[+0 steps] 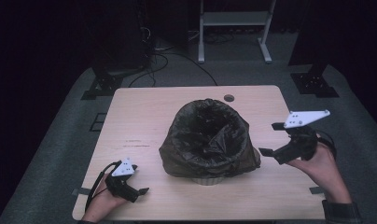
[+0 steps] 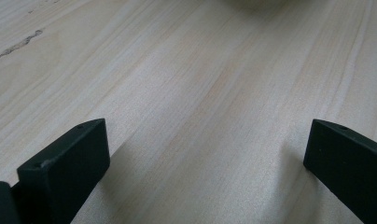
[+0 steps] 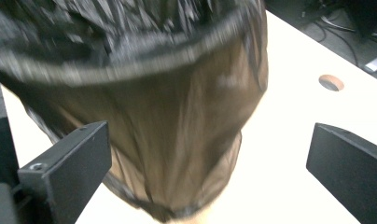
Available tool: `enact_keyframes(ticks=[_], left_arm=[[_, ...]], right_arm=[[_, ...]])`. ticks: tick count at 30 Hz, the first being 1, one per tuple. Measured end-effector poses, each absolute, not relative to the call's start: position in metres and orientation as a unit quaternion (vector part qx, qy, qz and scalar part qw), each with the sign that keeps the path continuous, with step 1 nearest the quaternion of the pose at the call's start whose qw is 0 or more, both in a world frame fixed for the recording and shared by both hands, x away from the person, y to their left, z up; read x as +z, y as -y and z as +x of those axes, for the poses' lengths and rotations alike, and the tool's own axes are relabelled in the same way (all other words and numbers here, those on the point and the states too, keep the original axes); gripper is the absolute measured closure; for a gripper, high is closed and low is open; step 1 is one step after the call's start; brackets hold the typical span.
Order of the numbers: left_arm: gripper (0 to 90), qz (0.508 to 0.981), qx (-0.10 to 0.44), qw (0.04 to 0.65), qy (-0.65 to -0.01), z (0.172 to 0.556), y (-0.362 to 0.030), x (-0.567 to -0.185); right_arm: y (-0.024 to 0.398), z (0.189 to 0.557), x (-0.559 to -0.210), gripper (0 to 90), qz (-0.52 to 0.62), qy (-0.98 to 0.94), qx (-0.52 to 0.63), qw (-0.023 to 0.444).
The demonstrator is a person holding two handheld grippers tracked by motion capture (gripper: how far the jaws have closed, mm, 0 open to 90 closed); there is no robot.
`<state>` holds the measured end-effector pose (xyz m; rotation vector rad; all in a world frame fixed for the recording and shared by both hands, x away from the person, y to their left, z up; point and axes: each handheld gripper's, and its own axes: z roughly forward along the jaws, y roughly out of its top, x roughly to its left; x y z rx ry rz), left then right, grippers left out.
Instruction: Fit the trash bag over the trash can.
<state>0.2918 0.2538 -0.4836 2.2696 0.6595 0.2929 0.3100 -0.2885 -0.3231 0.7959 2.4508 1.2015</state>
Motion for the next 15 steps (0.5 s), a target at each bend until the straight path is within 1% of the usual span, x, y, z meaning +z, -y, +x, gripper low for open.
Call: enact_keyframes(ticks=[5,10,15], left_arm=[[0.0,0.886,0.114,0.37,-0.257,0.292,-0.254,-0.483],[0.0,0.885,0.114,0.371,-0.257,0.292,-0.254,-0.483],[0.0,0.885,0.114,0.371,-0.257,0.292,-0.254,-0.483]], right_arm=[[0.308,0.299,-0.359,0.0,0.295,-0.845,0.42,0.151],[0.324,0.293,-0.401,0.0,0.313,-0.843,0.416,0.134],[0.331,0.285,-0.435,0.0,0.314,-0.841,0.418,0.14]])
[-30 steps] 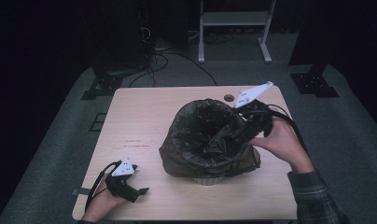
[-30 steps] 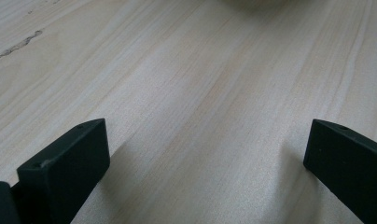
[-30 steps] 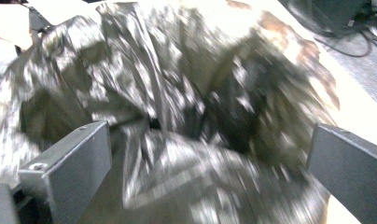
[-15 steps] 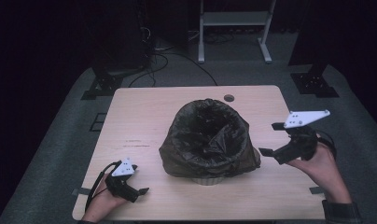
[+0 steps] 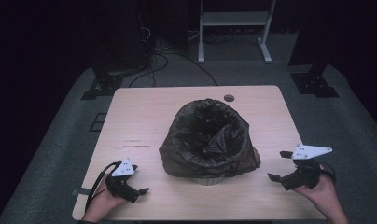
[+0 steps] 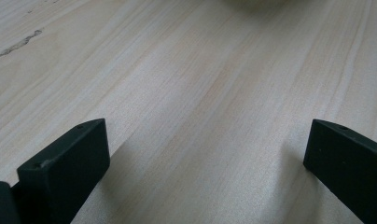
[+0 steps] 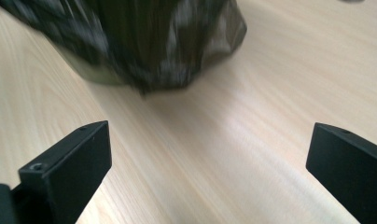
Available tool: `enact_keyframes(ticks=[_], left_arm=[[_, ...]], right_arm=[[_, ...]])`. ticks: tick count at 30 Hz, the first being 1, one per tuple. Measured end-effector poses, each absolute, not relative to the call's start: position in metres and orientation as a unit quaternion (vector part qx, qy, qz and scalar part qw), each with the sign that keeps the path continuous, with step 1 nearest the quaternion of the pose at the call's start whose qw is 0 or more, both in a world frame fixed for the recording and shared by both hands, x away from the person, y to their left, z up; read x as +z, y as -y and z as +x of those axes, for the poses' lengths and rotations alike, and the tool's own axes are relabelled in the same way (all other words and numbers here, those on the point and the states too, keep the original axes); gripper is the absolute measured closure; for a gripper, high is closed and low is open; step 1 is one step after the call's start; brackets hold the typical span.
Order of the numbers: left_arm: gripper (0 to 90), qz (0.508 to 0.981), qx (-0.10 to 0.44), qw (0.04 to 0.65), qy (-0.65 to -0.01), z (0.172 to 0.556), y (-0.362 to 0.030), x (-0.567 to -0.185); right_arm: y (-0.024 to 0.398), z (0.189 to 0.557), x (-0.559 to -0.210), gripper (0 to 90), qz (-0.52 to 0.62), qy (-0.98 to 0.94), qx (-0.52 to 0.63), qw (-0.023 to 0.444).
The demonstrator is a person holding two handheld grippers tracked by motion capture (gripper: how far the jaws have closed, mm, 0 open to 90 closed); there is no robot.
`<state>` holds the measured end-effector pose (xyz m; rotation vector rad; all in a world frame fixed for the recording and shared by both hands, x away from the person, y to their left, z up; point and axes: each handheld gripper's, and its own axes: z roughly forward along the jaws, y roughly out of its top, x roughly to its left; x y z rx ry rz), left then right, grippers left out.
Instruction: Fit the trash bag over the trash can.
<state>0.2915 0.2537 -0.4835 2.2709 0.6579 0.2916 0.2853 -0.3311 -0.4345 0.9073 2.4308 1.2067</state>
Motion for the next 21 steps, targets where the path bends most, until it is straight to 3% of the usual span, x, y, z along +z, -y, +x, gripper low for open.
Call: enact_keyframes(ticks=[8,21], left_arm=[[0.0,0.885,0.114,0.371,-0.256,0.291,-0.254,-0.484],[0.0,0.885,0.115,0.37,-0.259,0.291,-0.254,-0.483]], right_arm=[[0.334,0.278,-0.471,0.0,0.323,-0.851,0.394,0.127],[0.334,0.272,-0.489,0.0,0.329,-0.862,0.362,0.132]])
